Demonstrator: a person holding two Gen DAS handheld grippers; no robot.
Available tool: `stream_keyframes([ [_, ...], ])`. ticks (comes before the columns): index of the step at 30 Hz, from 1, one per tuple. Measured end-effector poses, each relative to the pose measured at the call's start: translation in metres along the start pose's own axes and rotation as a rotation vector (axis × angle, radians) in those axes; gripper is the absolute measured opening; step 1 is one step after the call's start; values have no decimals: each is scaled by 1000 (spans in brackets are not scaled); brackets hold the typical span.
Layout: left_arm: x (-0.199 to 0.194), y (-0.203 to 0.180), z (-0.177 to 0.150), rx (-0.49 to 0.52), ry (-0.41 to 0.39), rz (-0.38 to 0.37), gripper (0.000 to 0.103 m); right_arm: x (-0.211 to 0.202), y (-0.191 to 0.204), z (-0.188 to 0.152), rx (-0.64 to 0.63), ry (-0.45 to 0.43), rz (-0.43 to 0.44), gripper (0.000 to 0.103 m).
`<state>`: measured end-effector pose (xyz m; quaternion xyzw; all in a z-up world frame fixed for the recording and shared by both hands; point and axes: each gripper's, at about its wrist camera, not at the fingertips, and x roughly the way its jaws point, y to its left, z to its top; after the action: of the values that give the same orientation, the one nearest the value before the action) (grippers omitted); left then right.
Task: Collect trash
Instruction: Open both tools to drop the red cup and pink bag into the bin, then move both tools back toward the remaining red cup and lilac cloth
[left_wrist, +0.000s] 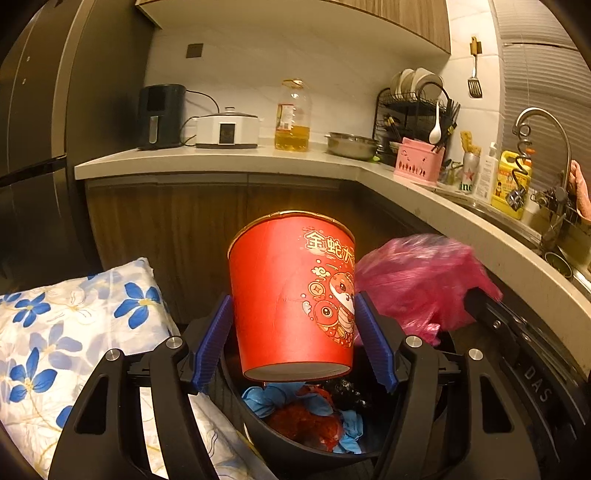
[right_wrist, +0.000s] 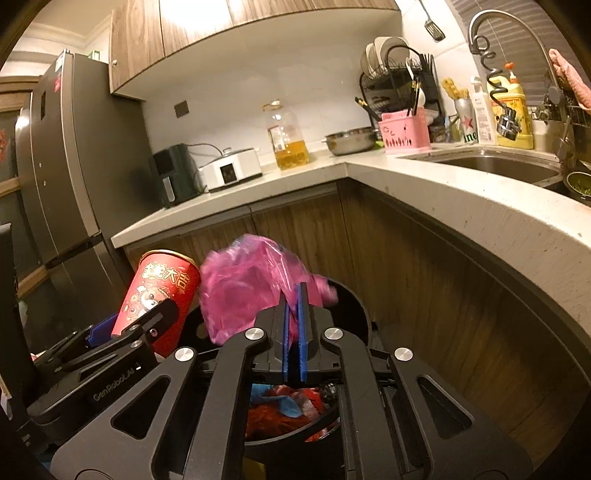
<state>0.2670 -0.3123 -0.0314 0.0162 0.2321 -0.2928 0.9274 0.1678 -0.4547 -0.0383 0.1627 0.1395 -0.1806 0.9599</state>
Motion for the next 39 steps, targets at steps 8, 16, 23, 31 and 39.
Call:
stream_keyframes([
  [8, 5, 3, -5, 16, 18, -13, 78, 5, -8, -4, 19, 24, -2, 43],
  [16, -8, 23, -12, -35, 15, 51, 90, -4, -10, -8, 12, 15, -29, 63],
  [23, -39, 44, -22, -84, 5, 130, 96, -24, -4, -8, 13, -7, -27, 72],
  [31, -88, 74, -41, -140, -17, 252, 97, -55, 26, -24, -31, -23, -5, 74],
  [39, -130, 112, -60, -174, -8, 386, 97, -74, 65, -43, -42, -1, 64, 77],
])
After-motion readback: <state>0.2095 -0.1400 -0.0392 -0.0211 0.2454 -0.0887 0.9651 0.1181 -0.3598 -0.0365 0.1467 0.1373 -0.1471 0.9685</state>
